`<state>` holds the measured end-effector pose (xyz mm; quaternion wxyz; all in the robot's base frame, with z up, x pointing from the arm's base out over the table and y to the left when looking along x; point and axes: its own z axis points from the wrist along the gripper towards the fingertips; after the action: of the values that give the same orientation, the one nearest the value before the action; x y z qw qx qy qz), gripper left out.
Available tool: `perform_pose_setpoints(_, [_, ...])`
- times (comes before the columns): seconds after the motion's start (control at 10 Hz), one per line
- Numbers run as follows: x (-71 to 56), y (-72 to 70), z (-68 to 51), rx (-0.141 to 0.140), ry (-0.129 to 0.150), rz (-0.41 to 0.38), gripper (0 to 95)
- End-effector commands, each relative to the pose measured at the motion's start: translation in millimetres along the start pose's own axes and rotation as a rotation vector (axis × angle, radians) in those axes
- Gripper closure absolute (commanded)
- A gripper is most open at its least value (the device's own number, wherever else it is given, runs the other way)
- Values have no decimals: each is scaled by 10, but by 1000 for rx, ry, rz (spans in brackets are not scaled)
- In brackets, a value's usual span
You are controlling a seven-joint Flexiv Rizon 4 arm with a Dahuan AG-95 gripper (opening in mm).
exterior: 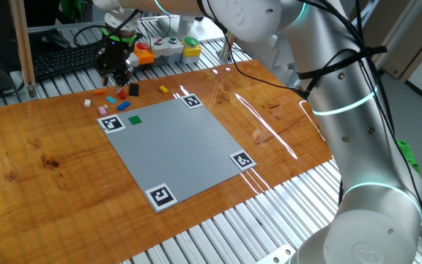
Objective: Stack small Lego blocks one on top of the other
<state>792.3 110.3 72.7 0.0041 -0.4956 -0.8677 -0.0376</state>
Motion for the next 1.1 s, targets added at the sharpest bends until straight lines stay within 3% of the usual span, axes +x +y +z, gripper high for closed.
perform_pose_setpoints(0.1, [-10, -4, 1, 10, -12, -16, 570])
perform_pose_setpoints(0.3, [-10, -4, 1, 30, 9, -19, 570])
perform_pose_setpoints(0.4, [-10, -4, 1, 32, 33, -6, 570])
perform_pose_setpoints(0.8, [-10, -4, 1, 15, 104, -11, 570])
perform_pose_setpoints(1.1, [-10, -4, 1, 11, 99, -16, 570])
